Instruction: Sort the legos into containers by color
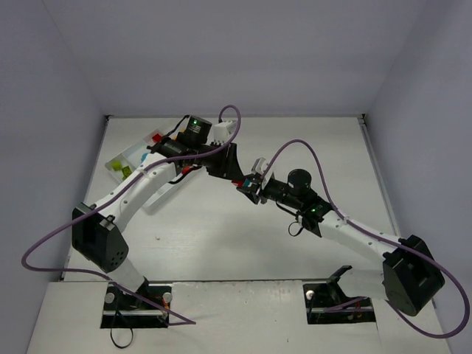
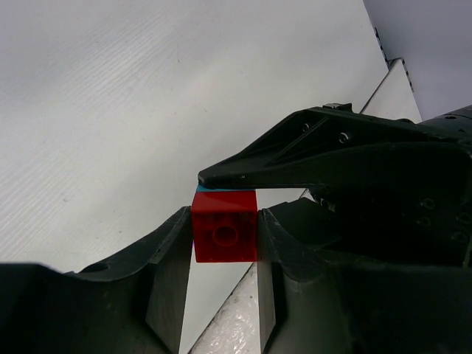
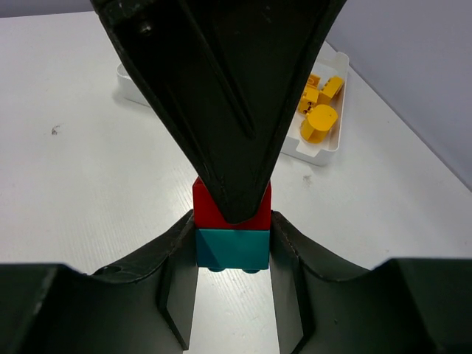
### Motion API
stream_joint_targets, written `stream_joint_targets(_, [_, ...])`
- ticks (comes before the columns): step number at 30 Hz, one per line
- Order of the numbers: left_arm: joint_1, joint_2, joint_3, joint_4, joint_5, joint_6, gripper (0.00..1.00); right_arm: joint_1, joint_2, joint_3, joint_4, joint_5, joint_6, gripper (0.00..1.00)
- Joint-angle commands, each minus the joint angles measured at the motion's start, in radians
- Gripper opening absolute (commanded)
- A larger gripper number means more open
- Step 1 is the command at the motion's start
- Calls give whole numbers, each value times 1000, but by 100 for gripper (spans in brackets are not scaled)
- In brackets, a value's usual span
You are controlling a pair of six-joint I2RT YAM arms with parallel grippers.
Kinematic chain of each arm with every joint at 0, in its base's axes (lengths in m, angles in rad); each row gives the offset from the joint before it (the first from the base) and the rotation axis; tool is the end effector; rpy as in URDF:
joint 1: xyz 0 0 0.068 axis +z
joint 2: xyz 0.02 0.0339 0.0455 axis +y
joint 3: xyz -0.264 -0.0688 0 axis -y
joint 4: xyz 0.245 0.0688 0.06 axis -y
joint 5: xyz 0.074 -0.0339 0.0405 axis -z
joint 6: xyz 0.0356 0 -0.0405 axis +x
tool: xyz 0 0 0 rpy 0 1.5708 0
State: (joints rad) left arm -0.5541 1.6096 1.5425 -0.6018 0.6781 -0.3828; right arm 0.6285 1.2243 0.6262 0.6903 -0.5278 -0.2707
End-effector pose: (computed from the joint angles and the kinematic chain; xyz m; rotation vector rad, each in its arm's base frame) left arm 0.2931 -0.2076 0.3577 0.5966 2.2906 -1.2443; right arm 0.2086 0.1738 0.2831 -1.0281 1.1312 0.6757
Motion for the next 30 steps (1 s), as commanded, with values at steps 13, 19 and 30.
stream_joint_targets(13, [108,-71,47,-12,89,28,0,0,-63,-121,81,94,22,9])
stream_joint_targets(19, [163,-54,45,-29,-27,51,0,-1,-87,-140,71,164,53,7])
stream_joint_targets(30, [324,168,142,-19,-520,-4,0,-1,-200,-174,92,153,114,7])
